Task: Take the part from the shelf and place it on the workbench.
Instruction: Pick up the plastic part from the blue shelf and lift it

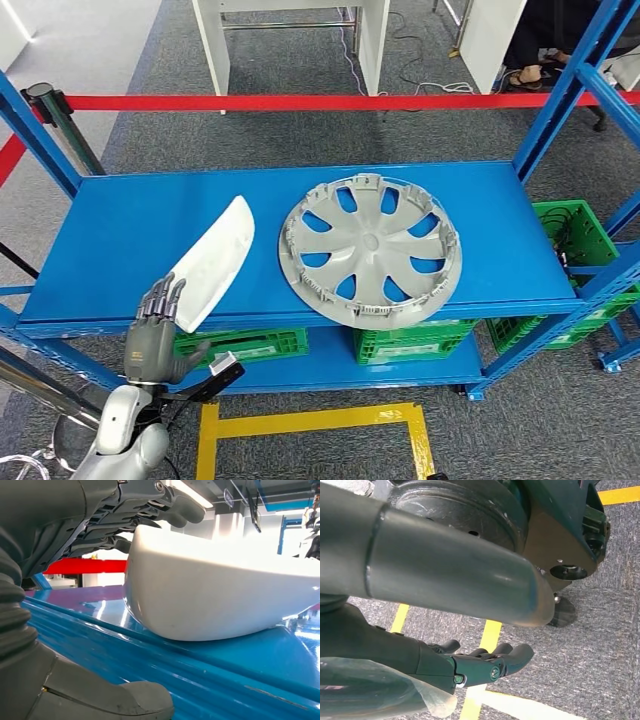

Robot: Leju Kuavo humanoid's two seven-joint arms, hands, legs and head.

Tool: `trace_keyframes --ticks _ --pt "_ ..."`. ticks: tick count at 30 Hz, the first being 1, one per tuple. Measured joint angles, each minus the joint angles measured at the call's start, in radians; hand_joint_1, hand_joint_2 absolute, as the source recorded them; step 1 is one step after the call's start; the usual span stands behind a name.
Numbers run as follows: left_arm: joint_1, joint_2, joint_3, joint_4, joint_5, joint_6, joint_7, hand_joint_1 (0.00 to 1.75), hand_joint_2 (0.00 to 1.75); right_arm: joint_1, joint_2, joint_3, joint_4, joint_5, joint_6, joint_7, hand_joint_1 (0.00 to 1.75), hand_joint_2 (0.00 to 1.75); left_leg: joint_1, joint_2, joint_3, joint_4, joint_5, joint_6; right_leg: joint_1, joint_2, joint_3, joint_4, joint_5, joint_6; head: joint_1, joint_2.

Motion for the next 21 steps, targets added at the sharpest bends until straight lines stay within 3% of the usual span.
trace_keyframes --ticks 21 --pt "-0.005 0.003 -0.052 0.000 -0.010 -0.008 0.006 0.00 1.75 0.000 0.000 0.000 0.000 0.007 0.001 0.000 0.00 0.00 0.000 0.000 0.000 0.000 0.000 0.000 0.000 0.000 0.000 0.000 0.000 0.000 0.000 0.000"
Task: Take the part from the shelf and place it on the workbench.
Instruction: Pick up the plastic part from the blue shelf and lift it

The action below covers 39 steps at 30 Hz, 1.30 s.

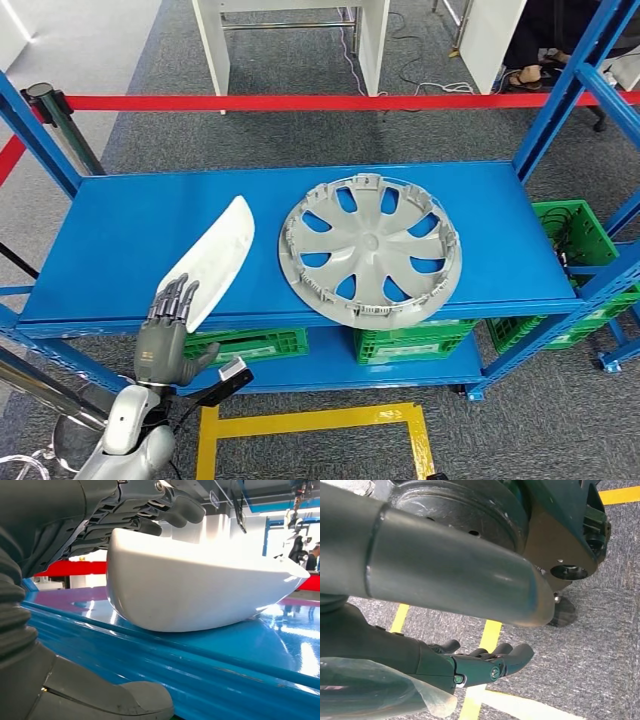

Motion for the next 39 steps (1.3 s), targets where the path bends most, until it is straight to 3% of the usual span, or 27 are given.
trace_keyframes --ticks 7,8,11,12,39 --pt "-0.003 0.000 -0.031 0.000 -0.002 -0.009 0.006 0.03 1.75 0.000 0.000 0.000 0.000 0.001 0.002 0.000 0.00 0.00 0.000 0.000 0.000 0.000 0.000 0.000 0.000 0.000 0.000 0.000 0.000 0.000 0.000 0.000" --pt "-0.004 0.000 -0.039 0.000 -0.004 -0.012 0.008 0.38 1.75 0.000 0.000 0.000 0.000 0.002 0.003 0.000 0.00 0.00 0.000 0.000 0.000 0.000 0.000 0.000 0.000 0.000 0.000 0.000 0.000 0.000 0.000 0.000" --pt "-0.008 0.001 -0.064 0.000 -0.001 -0.021 0.016 1.66 1.75 0.000 0.000 0.001 0.000 0.003 0.003 0.000 0.00 0.00 0.000 0.000 0.000 0.000 0.000 0.000 0.000 0.000 0.000 0.000 0.000 0.000 0.000 0.000" --pt "-0.009 0.001 -0.071 0.000 0.004 -0.023 0.019 1.75 1.75 0.000 0.000 0.001 0.000 0.003 0.003 0.000 0.00 0.00 0.000 0.000 0.000 0.000 0.000 0.000 0.000 0.000 0.000 0.000 0.000 0.000 0.000 0.000" --pt "-0.022 0.017 -0.090 -0.001 0.085 0.009 -0.010 1.75 1.75 -0.002 0.000 0.010 0.000 0.002 0.002 -0.013 0.00 0.00 0.000 0.000 0.000 0.000 0.000 0.000 0.000 0.000 0.000 0.000 0.000 0.000 0.000 0.000"
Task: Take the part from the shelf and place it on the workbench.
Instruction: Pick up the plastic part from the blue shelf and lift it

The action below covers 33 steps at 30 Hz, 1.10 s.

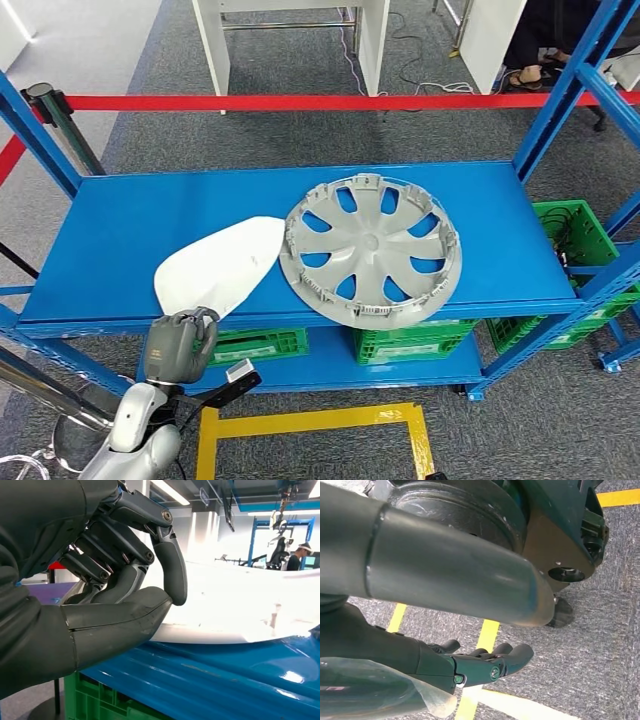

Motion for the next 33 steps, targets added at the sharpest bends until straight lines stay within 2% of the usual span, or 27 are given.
trace_keyframes --ticks 13,16,17,20,33 --pt "0.005 0.001 0.023 -0.036 0.001 0.001 -0.005 1.75 1.75 0.000 0.000 0.000 0.000 -0.005 0.000 -0.004 0.00 0.00 0.000 0.000 0.000 0.000 0.000 0.000 0.000 0.000 0.000 0.000 0.000 0.000 0.000 0.000" --pt "0.011 0.001 0.033 -0.051 0.002 0.001 -0.013 1.22 1.75 0.000 0.000 0.000 0.000 -0.009 0.000 -0.004 0.00 0.00 0.000 0.000 0.000 0.000 0.000 0.000 0.000 0.000 0.000 0.000 0.000 0.000 0.000 0.000" --pt "0.013 0.001 0.038 -0.057 0.002 0.001 -0.017 0.79 1.75 0.000 0.000 0.000 0.000 -0.010 0.000 -0.004 0.00 0.00 0.000 0.000 0.000 0.000 0.000 0.000 0.000 0.000 0.000 0.000 0.000 0.000 0.000 0.000" --pt "0.017 0.000 0.047 -0.072 0.000 0.002 -0.023 0.00 1.75 0.000 0.000 0.000 0.000 -0.011 0.000 -0.004 0.00 0.00 0.000 0.000 0.000 0.000 0.000 0.000 0.000 0.000 0.000 0.000 0.000 0.000 0.000 0.000" --pt "0.033 -0.002 0.051 -0.141 -0.012 0.002 -0.039 0.00 1.75 0.000 0.000 0.000 0.000 -0.016 0.000 -0.007 0.00 0.00 0.000 0.000 0.000 0.000 0.000 0.000 0.000 0.000 0.000 0.000 0.000 0.000 0.000 0.000"
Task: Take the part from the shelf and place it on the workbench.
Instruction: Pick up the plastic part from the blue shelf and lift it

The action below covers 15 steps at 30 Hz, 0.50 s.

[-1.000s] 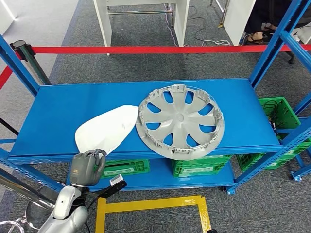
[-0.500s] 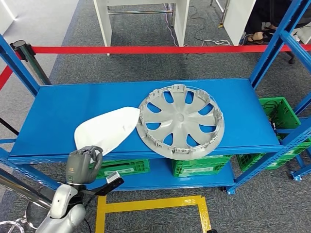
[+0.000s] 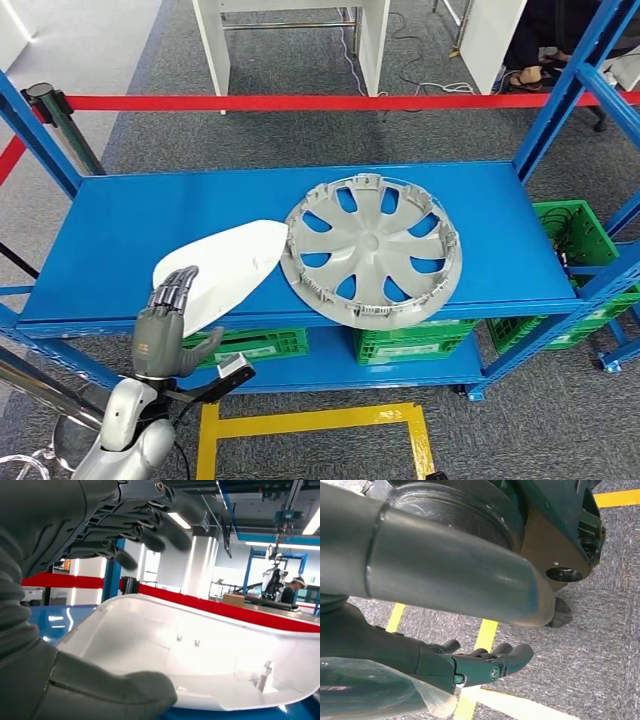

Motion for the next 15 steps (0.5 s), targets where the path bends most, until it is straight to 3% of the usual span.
trace_keyframes --ticks 15 --pt "0.015 0.005 -0.036 -0.086 -0.011 -0.001 0.019 0.00 1.75 0.000 0.000 0.000 0.000 -0.009 0.000 -0.005 0.00 0.00 0.000 0.000 0.000 0.000 0.000 0.000 0.000 0.000 0.000 0.000 0.000 0.000 0.000 0.000"
